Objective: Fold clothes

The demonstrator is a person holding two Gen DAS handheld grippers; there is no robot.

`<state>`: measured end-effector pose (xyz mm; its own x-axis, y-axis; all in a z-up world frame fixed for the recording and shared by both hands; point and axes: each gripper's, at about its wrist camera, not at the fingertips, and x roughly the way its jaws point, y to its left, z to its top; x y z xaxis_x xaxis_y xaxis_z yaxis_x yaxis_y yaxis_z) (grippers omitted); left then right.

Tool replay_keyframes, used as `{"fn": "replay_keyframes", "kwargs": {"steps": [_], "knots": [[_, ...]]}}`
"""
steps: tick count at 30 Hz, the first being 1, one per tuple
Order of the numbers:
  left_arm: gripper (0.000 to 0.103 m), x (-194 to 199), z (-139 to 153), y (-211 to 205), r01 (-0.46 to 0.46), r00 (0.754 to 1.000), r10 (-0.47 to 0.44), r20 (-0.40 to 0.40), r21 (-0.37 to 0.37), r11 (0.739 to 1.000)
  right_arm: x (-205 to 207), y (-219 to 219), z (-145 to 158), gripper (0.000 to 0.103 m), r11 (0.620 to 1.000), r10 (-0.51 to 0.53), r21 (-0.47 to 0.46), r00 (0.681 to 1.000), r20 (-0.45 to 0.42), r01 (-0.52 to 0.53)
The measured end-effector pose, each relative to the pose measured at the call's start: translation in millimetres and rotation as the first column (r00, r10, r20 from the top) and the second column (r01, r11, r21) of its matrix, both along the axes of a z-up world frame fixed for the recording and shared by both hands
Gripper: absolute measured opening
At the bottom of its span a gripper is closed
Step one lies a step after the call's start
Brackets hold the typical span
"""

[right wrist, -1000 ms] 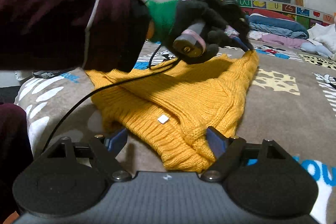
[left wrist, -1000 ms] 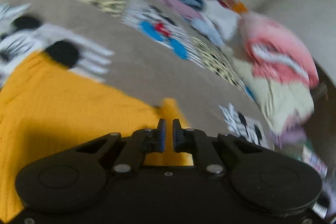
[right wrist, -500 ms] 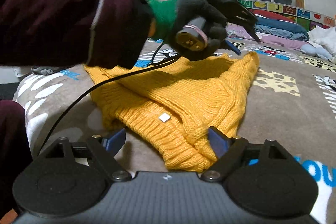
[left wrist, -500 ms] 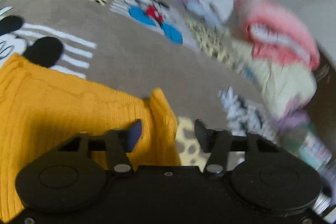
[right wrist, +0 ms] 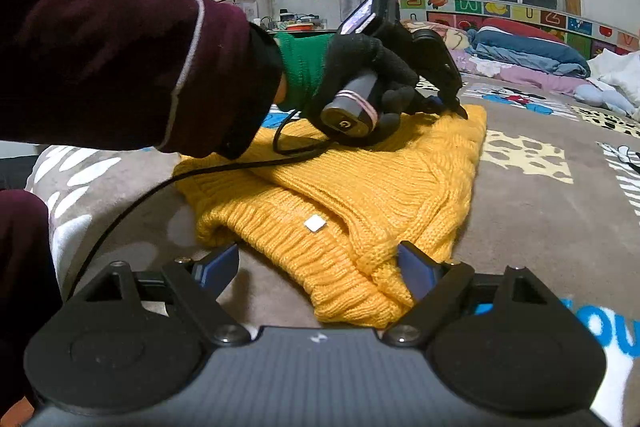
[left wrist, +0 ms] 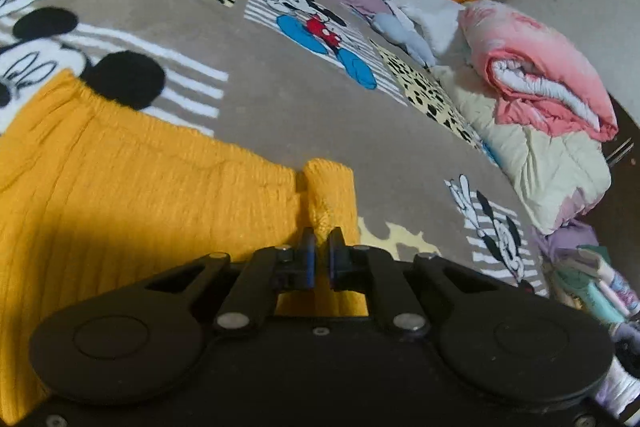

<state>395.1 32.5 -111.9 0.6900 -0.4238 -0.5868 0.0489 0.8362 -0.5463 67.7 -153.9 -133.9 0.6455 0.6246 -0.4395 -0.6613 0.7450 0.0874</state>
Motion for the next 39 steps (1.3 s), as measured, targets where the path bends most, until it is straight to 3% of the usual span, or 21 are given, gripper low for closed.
{"fn": "replay_keyframes", "kwargs": {"steps": [3,6,12,18,20,22,23,26,28,32,39], "knots": [[0.005,6,0,-11,0.026,1.000,-0.026,-0.005,0.105,0.994,0,2,0,0.087,1.000,0.001,-0.004,1.000,0.000,-0.001],[0.013,6,12,-23,0.046,0.999,-0.048,0.006,0.230,0.972,1,3,0,0.088,1.000,0.004,-0.006,1.000,-0.002,-0.004],[0.013,-15,37,-27,0.008,0.991,-0.059,0.124,0.377,0.926,0,5,0,0.089,1.000,0.005,-0.017,1.000,0.002,-0.005],[0.013,-19,45,-51,0.101,0.968,-0.189,0.168,0.430,0.897,-2,6,-1,0.089,1.000,0.003,-0.029,1.000,0.009,-0.003],[0.013,-9,37,-57,0.101,0.971,-0.186,0.150,0.446,0.889,-2,6,-1,0.089,1.000,0.003,-0.029,1.000,0.011,-0.002],[0.014,11,20,-58,0.103,0.988,-0.144,0.054,0.465,0.880,-2,5,-1,0.089,1.000,0.003,-0.028,1.000,0.011,-0.003],[0.022,21,12,-58,0.105,0.993,-0.122,0.006,0.474,0.874,-2,5,-1,0.089,1.000,0.003,-0.028,1.000,0.011,-0.003],[0.023,34,9,-56,0.108,0.993,-0.115,-0.012,0.459,0.882,-1,6,-1,0.089,1.000,0.004,-0.028,1.000,0.009,-0.004],[0.023,33,16,-58,0.116,0.992,-0.126,-0.010,0.475,0.872,0,6,-1,0.091,1.000,0.008,-0.028,1.000,0.007,-0.008],[0.030,1,38,-42,0.071,0.994,-0.103,0.047,0.447,0.892,-1,8,-2,0.092,0.999,0.012,-0.040,1.000,0.012,-0.012],[0.033,-101,70,20,-0.062,0.995,0.028,0.100,0.362,0.930,-11,6,2,0.092,1.000,-0.003,-0.030,0.998,0.061,0.005]]}}
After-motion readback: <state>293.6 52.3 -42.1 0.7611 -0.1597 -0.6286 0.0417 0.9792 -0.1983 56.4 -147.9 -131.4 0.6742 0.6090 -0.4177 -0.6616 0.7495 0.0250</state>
